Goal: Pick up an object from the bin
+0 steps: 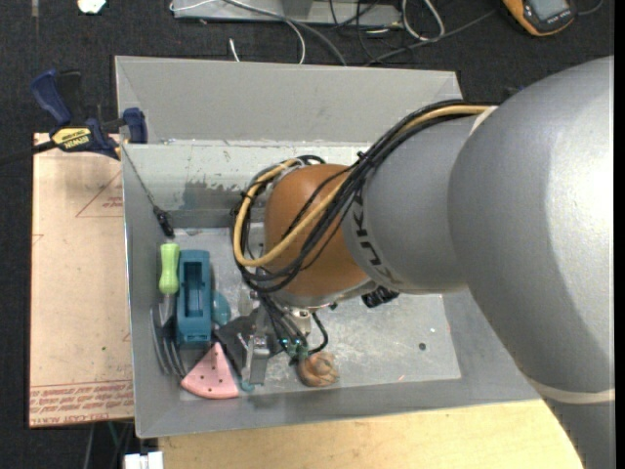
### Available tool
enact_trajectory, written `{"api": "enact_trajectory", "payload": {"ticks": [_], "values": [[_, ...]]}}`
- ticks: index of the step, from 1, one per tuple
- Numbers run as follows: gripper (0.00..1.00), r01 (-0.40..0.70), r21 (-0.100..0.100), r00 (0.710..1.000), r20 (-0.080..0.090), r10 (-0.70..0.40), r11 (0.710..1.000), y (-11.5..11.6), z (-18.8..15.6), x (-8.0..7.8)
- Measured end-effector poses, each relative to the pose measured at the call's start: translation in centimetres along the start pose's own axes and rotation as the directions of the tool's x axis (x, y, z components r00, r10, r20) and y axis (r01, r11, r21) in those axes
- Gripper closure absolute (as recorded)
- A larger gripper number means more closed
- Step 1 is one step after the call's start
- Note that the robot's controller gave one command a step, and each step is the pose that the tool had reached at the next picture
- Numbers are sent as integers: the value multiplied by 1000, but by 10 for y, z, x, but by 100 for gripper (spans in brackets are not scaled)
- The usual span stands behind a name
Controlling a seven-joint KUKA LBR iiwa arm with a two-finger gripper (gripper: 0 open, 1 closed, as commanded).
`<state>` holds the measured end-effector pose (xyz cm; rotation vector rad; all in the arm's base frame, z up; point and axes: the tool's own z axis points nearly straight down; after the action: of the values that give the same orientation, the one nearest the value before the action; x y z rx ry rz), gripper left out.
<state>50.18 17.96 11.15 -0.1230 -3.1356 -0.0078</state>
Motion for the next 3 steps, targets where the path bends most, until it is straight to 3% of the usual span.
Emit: {"api": "enact_trajectory", "payload": {"ticks": [1, 2, 3], "values": [[100, 0, 0, 1000, 0, 0, 1000, 0, 1, 0], [100, -1, 0, 1000, -1, 1, 1000, 0, 1, 0], [100, -89, 1, 996, -2, 89, 996, 14, -58, 0]]}}
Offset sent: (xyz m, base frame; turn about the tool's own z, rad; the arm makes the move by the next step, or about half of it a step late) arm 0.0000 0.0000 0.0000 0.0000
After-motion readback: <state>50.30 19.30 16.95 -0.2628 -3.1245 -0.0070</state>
